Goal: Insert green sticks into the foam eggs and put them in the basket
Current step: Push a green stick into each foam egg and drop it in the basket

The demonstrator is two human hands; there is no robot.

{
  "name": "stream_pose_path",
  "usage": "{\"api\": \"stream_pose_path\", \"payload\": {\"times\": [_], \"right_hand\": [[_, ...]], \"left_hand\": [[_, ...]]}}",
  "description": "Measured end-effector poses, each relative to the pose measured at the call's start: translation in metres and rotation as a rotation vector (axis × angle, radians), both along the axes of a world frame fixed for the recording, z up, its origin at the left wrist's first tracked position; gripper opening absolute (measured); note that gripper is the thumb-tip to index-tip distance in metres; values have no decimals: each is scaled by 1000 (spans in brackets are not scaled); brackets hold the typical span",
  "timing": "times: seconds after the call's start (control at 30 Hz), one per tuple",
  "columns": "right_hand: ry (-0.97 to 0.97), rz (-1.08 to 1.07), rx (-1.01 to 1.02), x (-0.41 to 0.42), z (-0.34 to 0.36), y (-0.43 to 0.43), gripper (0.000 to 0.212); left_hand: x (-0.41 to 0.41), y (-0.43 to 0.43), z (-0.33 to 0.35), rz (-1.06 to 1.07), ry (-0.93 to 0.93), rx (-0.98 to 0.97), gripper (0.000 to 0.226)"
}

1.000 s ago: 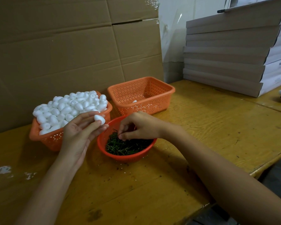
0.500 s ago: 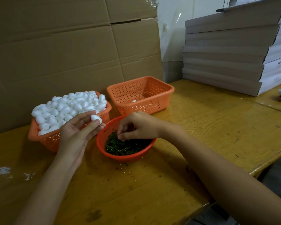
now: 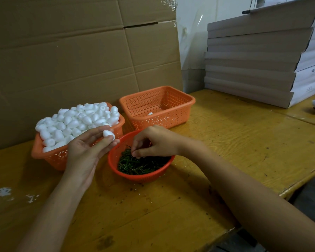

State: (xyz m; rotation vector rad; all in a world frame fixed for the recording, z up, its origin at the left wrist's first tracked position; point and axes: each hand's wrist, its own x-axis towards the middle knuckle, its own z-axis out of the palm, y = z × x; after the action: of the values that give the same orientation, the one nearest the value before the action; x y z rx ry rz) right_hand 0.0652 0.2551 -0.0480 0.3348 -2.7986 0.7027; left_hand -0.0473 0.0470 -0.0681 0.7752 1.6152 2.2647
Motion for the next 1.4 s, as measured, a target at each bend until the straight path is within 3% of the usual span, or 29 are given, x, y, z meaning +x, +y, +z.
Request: {"api": "stream_pose_path", "payload": {"times": [0.73,1.4], "right_hand": [[-6,9,13,-1,-1,-1,11],[-10,5,8,0,0,1,12]], "left_hand": [[-2,2,-3,-21,21,-8,25],[-5,1,-7,-25,81,-49,39]]}}
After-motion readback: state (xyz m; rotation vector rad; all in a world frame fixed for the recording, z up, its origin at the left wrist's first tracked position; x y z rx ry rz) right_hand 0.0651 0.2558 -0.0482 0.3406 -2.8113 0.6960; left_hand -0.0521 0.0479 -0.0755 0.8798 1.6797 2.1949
